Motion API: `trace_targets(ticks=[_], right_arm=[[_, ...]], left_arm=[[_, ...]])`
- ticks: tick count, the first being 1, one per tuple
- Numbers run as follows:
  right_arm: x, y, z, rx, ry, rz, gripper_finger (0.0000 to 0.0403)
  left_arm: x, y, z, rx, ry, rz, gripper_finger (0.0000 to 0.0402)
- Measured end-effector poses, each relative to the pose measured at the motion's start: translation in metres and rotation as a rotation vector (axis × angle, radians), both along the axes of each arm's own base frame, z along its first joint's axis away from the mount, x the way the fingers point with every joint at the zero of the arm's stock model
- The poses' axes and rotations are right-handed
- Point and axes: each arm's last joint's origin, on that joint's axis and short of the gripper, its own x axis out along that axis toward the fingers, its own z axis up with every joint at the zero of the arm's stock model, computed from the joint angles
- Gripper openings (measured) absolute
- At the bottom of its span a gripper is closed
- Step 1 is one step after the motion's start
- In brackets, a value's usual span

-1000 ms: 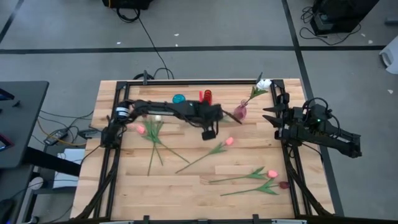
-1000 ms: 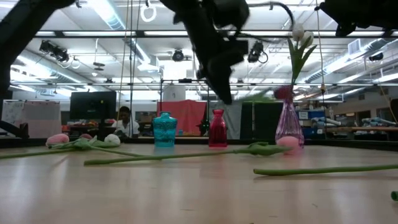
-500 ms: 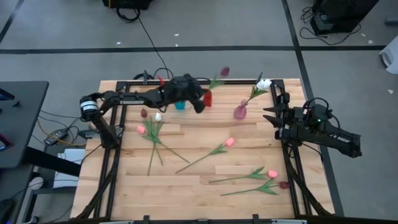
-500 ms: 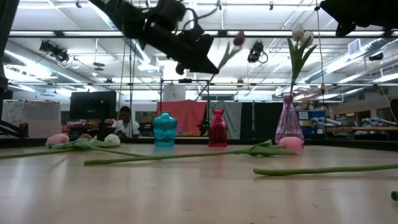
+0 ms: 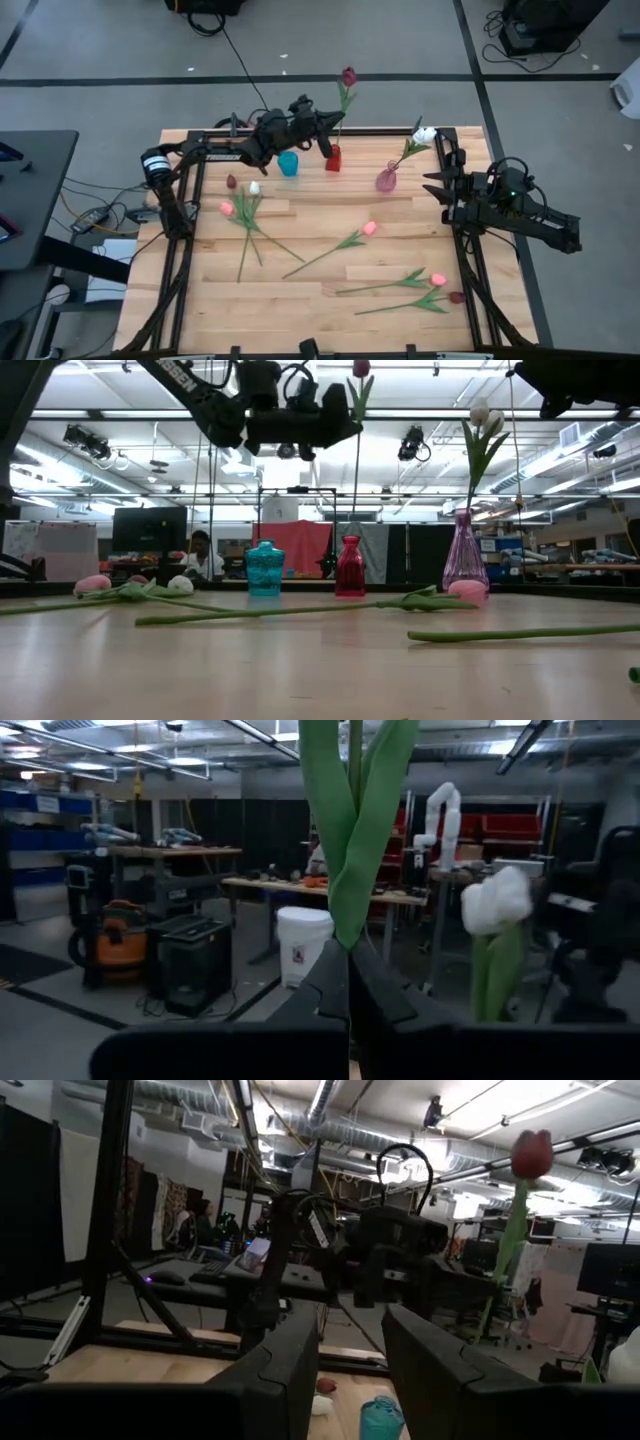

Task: Sort flowers into vase by color
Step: Put the right red tulip into the red vase, then put the right pink tulip into the blue vase

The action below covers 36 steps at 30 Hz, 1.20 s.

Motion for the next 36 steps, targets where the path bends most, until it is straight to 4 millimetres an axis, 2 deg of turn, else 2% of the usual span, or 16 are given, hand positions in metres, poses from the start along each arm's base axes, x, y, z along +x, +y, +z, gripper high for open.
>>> trace_targets(ticks=[4, 8, 14, 20, 24, 30, 36], right_arm=[[0.000, 0.000, 0.000, 0.000, 0.000, 0.000, 0.0128], [0.000, 0.000, 0.000, 0.000, 0.002, 0.000, 0.0128], [0.000, 0.000, -0.001, 0.002, 0.007, 0.000, 0.0128], [0.000, 0.000, -0.001, 0.003, 0.009, -0.001, 0.0128], [0.000, 0.000, -0.001, 0.003, 0.009, -0.001, 0.0128], [0.000, 0.000, -0.001, 0.005, 0.009, -0.001, 0.0128], [0.000, 0.000, -0.001, 0.006, 0.015, -0.001, 0.0128]], left_arm=[[0.005, 0.009, -0.006, -0.005, 0.009, 0.013, 0.0001], [0.010, 0.015, -0.027, -0.002, 0.057, 0.027, 0.0001], [0.013, 0.015, -0.055, 0.000, 0.071, 0.016, 0.0001], [0.006, 0.012, -0.078, -0.006, 0.154, 0.014, 0.0009], [0.002, 0.010, -0.090, -0.036, 0.202, 0.011, 0.0033], [0.000, 0.008, -0.096, -0.034, 0.284, 0.013, 0.0100], [-0.004, -0.004, -0.085, 0.026, 0.438, 0.030, 0.0143]])
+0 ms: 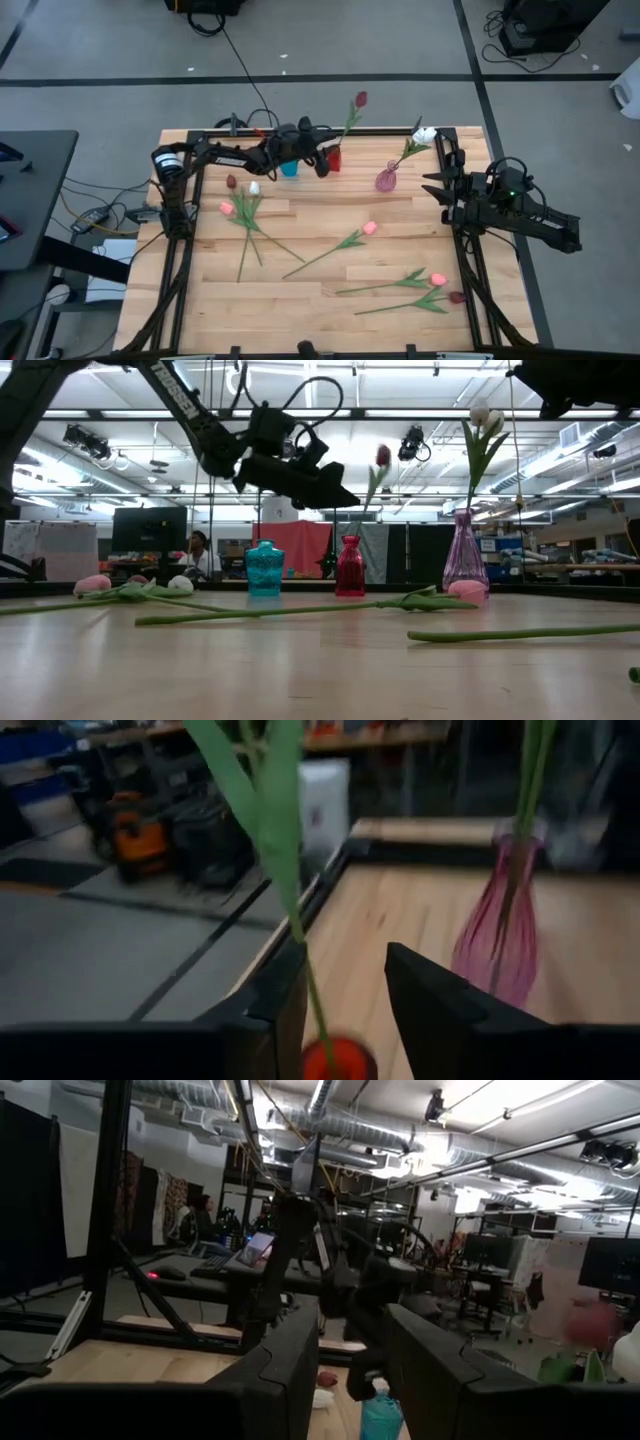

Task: Sort flowers into vase by color
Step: Put the right pink tulip into the blue vase

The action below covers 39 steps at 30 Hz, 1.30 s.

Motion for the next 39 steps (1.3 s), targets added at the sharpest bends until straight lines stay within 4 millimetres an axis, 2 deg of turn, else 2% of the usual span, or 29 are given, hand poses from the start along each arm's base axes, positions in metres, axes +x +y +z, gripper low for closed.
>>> trace_targets(ticks=[5, 9, 12, 16, 21, 25, 28, 34, 39], right_arm=[[0.000, 0.000, 0.000, -0.001, 0.000, -0.003, 0.0128], [0.000, -0.001, 0.000, 0.001, -0.002, -0.026, 0.0128], [0.000, -0.001, 0.000, 0.005, -0.004, -0.045, 0.0128], [0.000, -0.001, 0.001, 0.005, -0.013, -0.052, 0.0128], [0.000, -0.001, 0.001, 0.007, -0.016, -0.051, 0.0128], [0.000, -0.001, 0.001, 0.008, -0.015, -0.051, 0.0128], [0.000, -0.002, 0.001, 0.008, -0.012, -0.055, 0.0128], [0.000, -0.002, 0.001, 0.006, -0.010, -0.056, 0.0128], [0.000, -0.002, 0.000, -0.003, -0.004, -0.058, 0.0128]], left_arm=[[-0.002, -0.034, 0.011, 0.085, 0.208, 0.054, 0.0147], [0.002, -0.078, 0.011, 0.056, 0.361, -0.020, 0.0147], [0.008, -0.116, 0.002, -0.021, 0.492, -0.073, 0.0147], [0.016, -0.159, -0.005, -0.183, 0.551, -0.116, 0.0147], [0.028, -0.195, -0.019, -0.441, 0.629, -0.164, 0.0147], [0.039, -0.213, -0.033, -0.608, 0.693, -0.187, 0.0147], [0.051, -0.220, -0.039, -0.673, 0.722, -0.186, 0.0147], [0.074, -0.223, -0.047, -0.695, 0.812, -0.139, 0.0147], [0.080, -0.222, -0.054, -0.643, 0.869, -0.107, 0.0146]])
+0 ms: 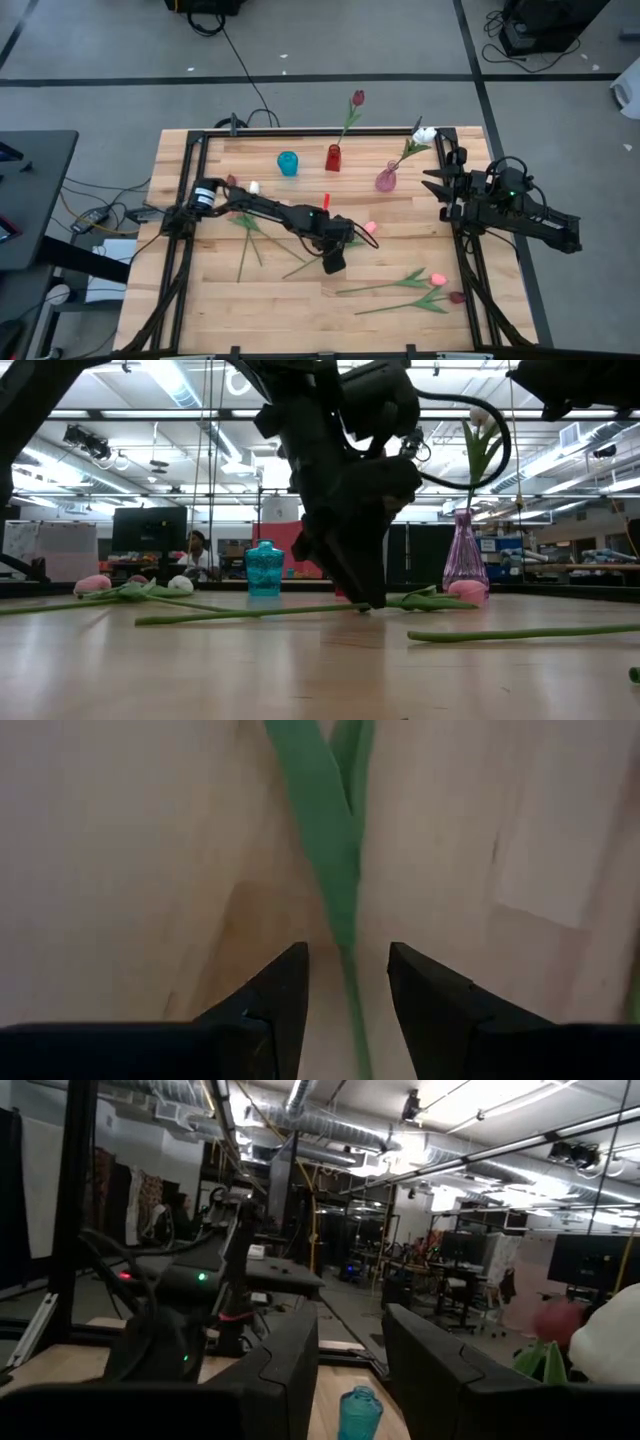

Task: Sort flowers into vase by color
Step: Put the right pink tulip into the blue vase

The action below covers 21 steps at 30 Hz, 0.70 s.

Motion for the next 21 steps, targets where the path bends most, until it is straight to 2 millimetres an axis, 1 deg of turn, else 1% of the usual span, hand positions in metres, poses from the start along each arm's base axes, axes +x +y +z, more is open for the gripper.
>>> trace_targets(ticks=[2, 4, 6, 9, 10, 13, 16, 17, 20, 21], right_arm=[[0.000, 0.000, 0.000, -0.004, 0.003, -0.002, 0.0128], [0.000, 0.000, 0.000, -0.006, 0.004, -0.002, 0.0128], [0.000, 0.000, 0.000, -0.006, 0.004, -0.003, 0.0128], [0.000, 0.000, 0.000, -0.006, 0.004, -0.003, 0.0128], [0.000, 0.000, 0.000, -0.006, 0.004, -0.003, 0.0128], [0.000, 0.000, 0.000, -0.006, 0.004, -0.003, 0.0128], [0.000, 0.000, 0.000, -0.007, 0.004, -0.002, 0.0128], [0.000, 0.000, 0.000, -0.007, 0.003, -0.002, 0.0128], [0.000, 0.000, 0.000, -0.008, 0.002, 0.000, 0.0128], [0.000, 0.000, 0.000, -0.008, 0.003, 0.000, 0.0128]], left_arm=[[0.000, 0.001, -0.001, 0.038, -0.002, -0.005, 0.0142], [0.000, 0.001, -0.001, 0.070, -0.004, -0.010, 0.0126], [0.000, 0.002, -0.001, 0.082, -0.005, -0.021, 0.0095], [0.001, 0.002, -0.001, 0.091, -0.015, -0.050, 0.0028], [0.002, 0.001, -0.001, 0.082, -0.025, -0.072, 0.0016], [0.004, -0.001, 0.002, 0.081, -0.062, -0.129, 0.0013], [-0.001, 0.000, 0.018, 0.129, -0.084, -0.164, 0.0008], [-0.003, 0.003, 0.028, 0.159, -0.112, -0.168, 0.0006], [-0.013, 0.015, 0.053, 0.259, -0.173, -0.146, 0.0004], [-0.018, 0.019, 0.059, 0.286, -0.195, -0.137, 0.0004]])
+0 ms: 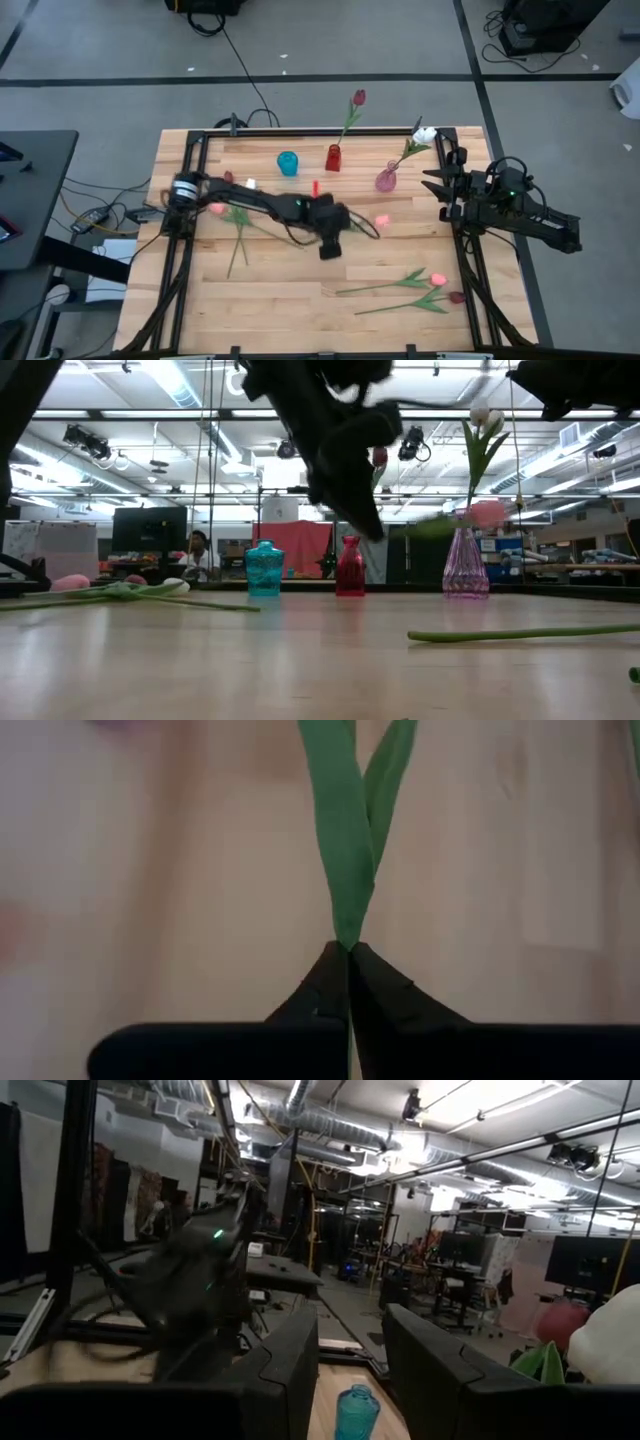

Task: Sort flowers into vase by color
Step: Put the right pink tulip into the blue vase

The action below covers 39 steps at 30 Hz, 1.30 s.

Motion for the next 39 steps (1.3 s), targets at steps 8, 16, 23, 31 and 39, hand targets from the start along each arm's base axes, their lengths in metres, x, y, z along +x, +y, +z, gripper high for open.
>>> trace_targets(ticks=[8, 16, 23, 31, 39], right_arm=[[0.000, 0.000, 0.000, -0.004, 0.001, 0.001, 0.0128], [0.000, 0.000, 0.000, -0.003, -0.002, -0.003, 0.0128], [0.000, 0.000, 0.001, -0.003, -0.008, 0.001, 0.0128], [0.000, 0.000, 0.001, -0.005, -0.008, 0.000, 0.0128], [0.000, 0.000, 0.001, -0.005, -0.008, 0.000, 0.0128]], left_arm=[[-0.076, 0.052, 0.012, 0.035, -0.264, 0.172, 0.0002], [-0.157, 0.089, 0.020, 0.140, -0.620, 0.388, 0.0002], [-0.187, 0.102, 0.054, 0.360, -0.828, 0.466, 0.0002], [-0.191, 0.122, 0.068, 0.495, -0.933, 0.524, 0.0002], [-0.179, 0.147, 0.057, 0.485, -1.070, 0.495, 0.0002]])
